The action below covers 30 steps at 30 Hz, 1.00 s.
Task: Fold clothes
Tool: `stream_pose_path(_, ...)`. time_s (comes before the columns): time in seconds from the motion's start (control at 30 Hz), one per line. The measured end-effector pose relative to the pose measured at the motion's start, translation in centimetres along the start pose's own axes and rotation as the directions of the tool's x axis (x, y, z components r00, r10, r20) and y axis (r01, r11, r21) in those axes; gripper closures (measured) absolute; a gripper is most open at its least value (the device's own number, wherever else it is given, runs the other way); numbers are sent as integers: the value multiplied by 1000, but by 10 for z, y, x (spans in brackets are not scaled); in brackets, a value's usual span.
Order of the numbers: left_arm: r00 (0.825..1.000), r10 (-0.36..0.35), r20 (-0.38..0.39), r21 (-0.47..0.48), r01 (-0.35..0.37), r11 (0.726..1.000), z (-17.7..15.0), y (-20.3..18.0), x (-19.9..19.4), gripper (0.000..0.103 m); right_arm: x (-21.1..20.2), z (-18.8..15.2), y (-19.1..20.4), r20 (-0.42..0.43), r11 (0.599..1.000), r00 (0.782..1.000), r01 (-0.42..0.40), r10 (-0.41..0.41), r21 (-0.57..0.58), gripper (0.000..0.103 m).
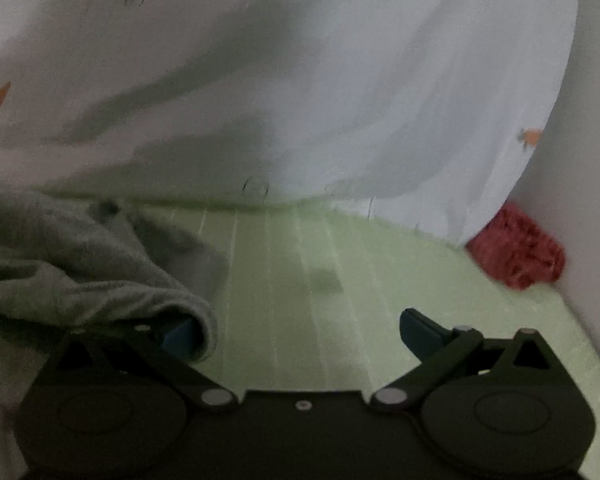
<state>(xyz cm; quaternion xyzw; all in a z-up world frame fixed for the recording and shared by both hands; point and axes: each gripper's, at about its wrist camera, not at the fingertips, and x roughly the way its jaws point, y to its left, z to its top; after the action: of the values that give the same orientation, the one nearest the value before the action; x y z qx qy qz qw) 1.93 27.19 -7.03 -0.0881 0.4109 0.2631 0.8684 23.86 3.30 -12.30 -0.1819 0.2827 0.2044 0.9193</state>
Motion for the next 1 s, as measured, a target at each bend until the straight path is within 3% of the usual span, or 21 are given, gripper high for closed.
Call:
stream_pose_path(0.23,993,-113,-36,-12,113,994,-10,15,-22,2,-14,-15,8,-57,998,997,-54,52,-42,0)
stream_pose_path(0.33,978,-203,-39,-59,201,978,-13,25,-34,2,-26,-18,6,-59,996,996,-77,74,-47,0)
stream_pose_path(0.43,962,-273,11,-122,273,954,-12,29,-47,0,-39,-16,5,-23,991,993,-115,113,-66,0)
stream_pose_path(0.63,976,-207,66,-160,215,964,3,6,-29,0,-29,1,9,31,983,983,-182,182,12,0)
stream_pose_path(0.83,994,-97,-45,-86,93,992,-5,-21,18,0,25,-2,26,-62,976,977,-196,202,90,0)
stream_pose_path(1.0,984,-161,-73,-228,140,963,-23,-9,33,0,40,-14,33,-95,976,973,-206,212,67,0)
